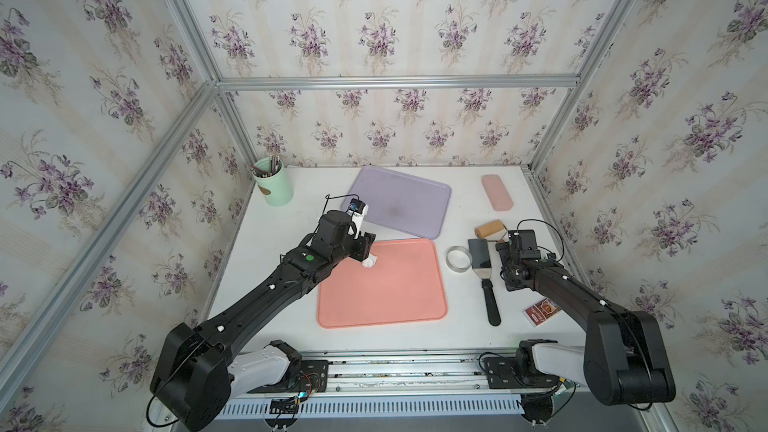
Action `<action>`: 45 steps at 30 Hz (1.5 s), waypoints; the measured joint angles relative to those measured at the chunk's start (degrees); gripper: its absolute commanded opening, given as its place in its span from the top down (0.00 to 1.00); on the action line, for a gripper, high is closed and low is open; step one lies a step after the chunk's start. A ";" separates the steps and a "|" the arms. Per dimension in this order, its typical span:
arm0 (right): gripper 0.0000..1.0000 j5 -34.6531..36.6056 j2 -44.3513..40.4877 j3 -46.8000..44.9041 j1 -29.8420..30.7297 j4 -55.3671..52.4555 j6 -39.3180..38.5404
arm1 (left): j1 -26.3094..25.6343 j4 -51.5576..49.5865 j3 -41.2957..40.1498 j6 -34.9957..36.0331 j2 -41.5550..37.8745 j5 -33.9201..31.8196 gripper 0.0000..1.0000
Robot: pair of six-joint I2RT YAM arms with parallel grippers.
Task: Roll out the dumpling wrappers from the dough
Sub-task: Pick up the rolling pin from the center of the board.
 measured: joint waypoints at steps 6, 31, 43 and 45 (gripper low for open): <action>0.00 1.73 3.15 0.79 -0.35 3.82 3.37 | 0.00 -0.24 0.22 0.76 -0.39 -2.21 0.50; 0.32 -2.69 26.36 21.11 -10.36 6.84 -10.49 | 0.00 -2.60 0.35 2.01 1.18 -5.79 0.52; 0.43 -4.83 36.61 33.27 -10.82 4.76 -17.57 | 0.00 -3.19 2.47 2.93 3.93 -6.75 0.52; 0.47 -5.18 37.31 33.99 -10.82 4.85 -17.84 | 0.00 -3.54 2.58 2.93 4.20 -6.93 0.52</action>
